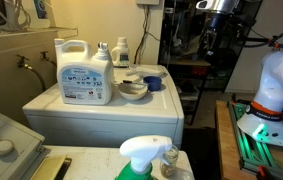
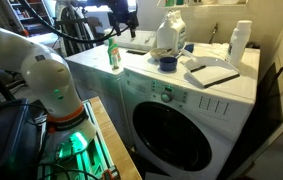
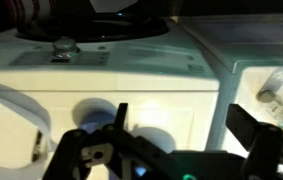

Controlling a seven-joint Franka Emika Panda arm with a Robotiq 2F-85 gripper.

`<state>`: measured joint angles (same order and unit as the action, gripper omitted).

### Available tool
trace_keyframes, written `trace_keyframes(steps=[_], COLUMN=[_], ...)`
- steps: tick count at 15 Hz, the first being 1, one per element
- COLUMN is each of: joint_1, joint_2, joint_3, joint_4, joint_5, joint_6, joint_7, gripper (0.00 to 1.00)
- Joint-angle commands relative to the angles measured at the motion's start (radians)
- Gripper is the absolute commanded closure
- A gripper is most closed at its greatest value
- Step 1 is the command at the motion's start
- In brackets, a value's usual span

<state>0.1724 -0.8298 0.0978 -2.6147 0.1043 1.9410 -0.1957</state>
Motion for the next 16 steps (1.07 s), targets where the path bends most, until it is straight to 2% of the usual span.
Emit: trace_keyframes(steps=[1, 3, 11, 13, 16], joint_1=[0.051, 0.083, 0.079, 0.11, 0.14], joint_2=[0.014, 0.036, 0.053, 0.164, 0.343], joint_3=[0.021, 0.044, 0.033, 0.019, 0.052], joint_4=[0.005, 0.016, 0.026, 0.087, 0.248], joint_5=[0.009, 0.018, 0.019, 0.086, 0.153], joint_6=[0.0, 0.0, 0.0, 0.076, 0.093], joint_7=[0.02, 0.03, 0.025, 0.001, 0.027], gripper=[0.0, 0.0, 0.0, 0.0, 0.0])
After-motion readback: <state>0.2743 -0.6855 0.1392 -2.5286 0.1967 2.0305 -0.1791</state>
